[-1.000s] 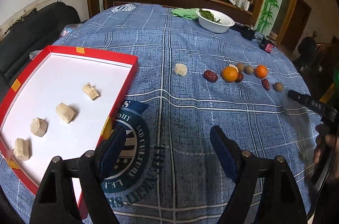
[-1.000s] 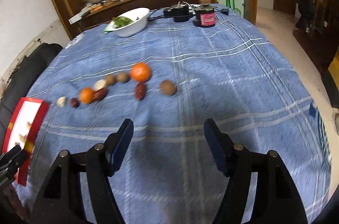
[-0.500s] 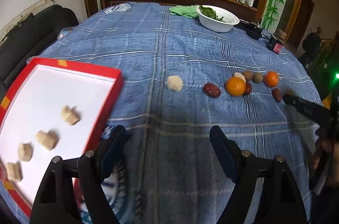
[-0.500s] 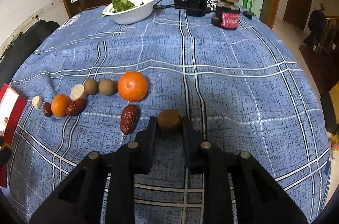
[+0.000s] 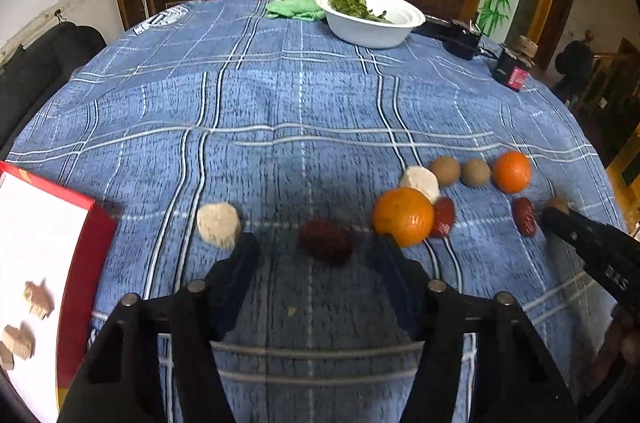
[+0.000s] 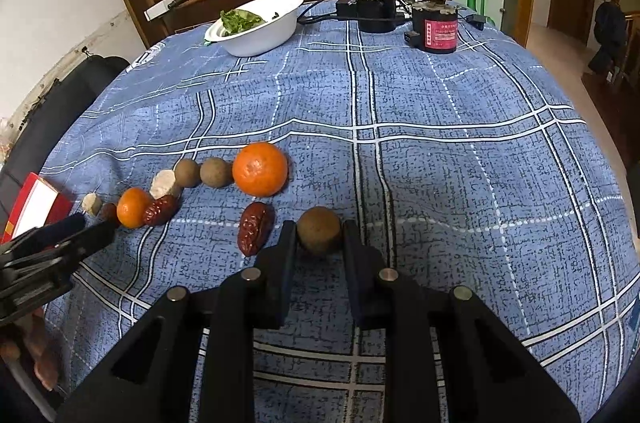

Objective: Organize fruits
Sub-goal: 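Grasp a red date with the left gripper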

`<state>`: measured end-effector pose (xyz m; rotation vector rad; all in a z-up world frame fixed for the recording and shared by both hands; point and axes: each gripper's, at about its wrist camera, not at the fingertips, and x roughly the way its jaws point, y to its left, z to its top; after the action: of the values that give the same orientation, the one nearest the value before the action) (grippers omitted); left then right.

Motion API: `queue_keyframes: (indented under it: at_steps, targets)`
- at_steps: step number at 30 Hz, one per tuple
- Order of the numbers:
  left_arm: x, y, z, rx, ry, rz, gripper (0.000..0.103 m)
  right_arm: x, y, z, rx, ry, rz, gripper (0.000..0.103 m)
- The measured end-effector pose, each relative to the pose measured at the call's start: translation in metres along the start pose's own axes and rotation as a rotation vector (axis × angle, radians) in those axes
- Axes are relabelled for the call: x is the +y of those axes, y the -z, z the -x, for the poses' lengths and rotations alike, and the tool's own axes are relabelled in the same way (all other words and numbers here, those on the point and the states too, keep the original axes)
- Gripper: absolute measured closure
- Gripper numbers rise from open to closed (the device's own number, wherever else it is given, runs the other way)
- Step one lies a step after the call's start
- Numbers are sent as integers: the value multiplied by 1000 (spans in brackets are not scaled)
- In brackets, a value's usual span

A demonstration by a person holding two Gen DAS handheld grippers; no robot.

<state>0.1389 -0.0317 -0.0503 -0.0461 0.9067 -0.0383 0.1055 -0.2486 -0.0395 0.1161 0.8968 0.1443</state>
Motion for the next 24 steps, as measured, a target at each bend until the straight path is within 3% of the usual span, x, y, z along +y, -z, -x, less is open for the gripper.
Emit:
queue_keyframes:
  at_steps: [1, 2, 3, 10, 18, 24]
  targets:
    - [0, 0, -2, 3, -11, -6, 59, 0, 0, 0, 1, -4, 2, 79]
    - [0, -2, -2, -8, -28, -17, 75, 0, 0, 0, 1, -7, 4, 79]
    - [-1, -2, -3, -9, -35, -26, 77, 1, 0, 0, 1, -8, 5, 79]
    - [3, 10, 18, 9, 6, -26, 77, 1, -1, 1, -1, -13, 7, 79]
    - [9, 53, 71, 1, 70, -33, 77, 2, -2, 3, -15, 30, 11, 79]
    - [12, 72, 91, -15, 116, -36, 77, 16, 8, 36, -52, 55, 45, 79]
